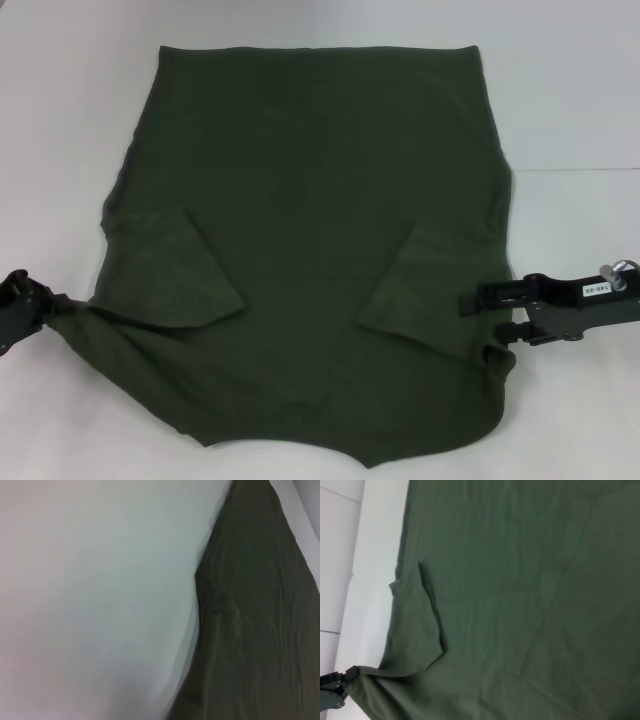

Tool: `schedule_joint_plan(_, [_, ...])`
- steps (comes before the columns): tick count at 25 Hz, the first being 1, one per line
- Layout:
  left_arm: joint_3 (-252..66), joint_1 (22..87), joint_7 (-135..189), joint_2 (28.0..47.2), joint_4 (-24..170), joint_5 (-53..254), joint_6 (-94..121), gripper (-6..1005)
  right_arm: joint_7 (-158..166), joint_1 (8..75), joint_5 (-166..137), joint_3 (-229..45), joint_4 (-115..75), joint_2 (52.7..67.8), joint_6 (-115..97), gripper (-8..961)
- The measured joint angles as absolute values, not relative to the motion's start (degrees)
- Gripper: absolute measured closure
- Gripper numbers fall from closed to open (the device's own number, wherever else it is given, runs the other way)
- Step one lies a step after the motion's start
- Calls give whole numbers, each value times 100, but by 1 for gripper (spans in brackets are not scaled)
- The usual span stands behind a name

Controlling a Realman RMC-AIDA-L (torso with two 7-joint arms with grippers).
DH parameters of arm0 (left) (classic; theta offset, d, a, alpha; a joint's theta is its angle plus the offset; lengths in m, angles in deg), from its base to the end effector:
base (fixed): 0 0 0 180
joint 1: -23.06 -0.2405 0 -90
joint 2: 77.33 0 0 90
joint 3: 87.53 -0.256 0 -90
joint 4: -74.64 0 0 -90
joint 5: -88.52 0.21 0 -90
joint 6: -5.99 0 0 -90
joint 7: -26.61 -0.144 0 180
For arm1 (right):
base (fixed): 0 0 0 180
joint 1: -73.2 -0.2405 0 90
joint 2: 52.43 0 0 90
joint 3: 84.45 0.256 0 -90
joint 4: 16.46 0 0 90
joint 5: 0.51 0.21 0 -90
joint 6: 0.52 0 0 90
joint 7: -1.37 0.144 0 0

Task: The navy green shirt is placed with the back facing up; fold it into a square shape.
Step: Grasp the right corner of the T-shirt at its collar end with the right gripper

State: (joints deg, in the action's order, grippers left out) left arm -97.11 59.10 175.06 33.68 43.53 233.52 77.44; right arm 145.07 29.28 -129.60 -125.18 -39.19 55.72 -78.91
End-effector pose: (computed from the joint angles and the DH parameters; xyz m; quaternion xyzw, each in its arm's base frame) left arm -0.3598 0.3648 0.0708 -0.5455 -0.7719 -0.2426 0.2186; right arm 0.2731 0.3875 0.0209 -0.7205 0.6780 0.1255 0.0732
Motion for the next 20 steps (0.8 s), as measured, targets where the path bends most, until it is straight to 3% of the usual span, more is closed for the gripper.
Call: schedule_joint_plan(20, [-9694, 5910, 17502, 3376, 4355, 23343, 7713, 997, 14434, 2652, -12706, -12464, -3807, 5776, -7583, 30])
